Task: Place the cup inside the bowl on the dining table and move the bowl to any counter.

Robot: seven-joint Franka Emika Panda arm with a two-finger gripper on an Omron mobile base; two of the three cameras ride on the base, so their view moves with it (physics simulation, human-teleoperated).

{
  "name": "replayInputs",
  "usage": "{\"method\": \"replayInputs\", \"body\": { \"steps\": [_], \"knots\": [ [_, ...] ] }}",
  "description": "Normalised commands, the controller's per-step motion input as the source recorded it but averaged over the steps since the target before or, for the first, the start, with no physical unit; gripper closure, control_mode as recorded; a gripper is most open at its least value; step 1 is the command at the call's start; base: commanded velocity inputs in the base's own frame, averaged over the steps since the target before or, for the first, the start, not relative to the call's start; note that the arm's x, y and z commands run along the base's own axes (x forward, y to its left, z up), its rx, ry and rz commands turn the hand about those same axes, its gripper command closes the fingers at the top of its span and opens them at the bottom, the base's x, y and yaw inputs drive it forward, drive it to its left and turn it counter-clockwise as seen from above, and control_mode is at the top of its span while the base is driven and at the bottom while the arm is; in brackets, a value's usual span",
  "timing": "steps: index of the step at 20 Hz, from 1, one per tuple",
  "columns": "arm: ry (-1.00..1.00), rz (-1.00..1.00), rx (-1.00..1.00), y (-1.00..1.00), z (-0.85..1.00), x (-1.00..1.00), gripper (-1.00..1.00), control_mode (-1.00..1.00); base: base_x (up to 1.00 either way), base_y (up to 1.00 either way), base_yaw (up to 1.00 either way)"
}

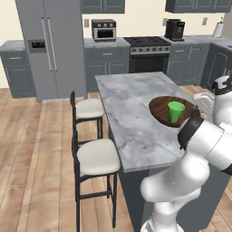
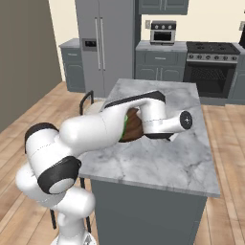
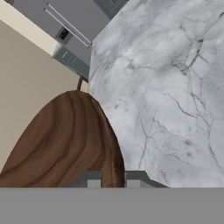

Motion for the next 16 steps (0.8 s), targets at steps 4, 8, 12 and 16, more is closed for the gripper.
{"method": "replayInputs", "body": {
  "steps": [4,8,12,16],
  "knots": [
    [0.04,-0.04,-0.01,0.09,0.10,0.00,1.00,-1.00,0.00,0.00,0.00],
    [0.02,-0.01,0.00,0.02,0.00,0.00,1.00,-1.00,0.00,0.00,0.00],
    [0.00,0.00,0.00,0.00,0.00,0.00,1.00,-1.00,0.00,0.00,0.00],
    [0.00,0.00,0.00,0.00,0.00,0.00,1.00,-1.00,0.00,0.00,0.00]
  ]
}}
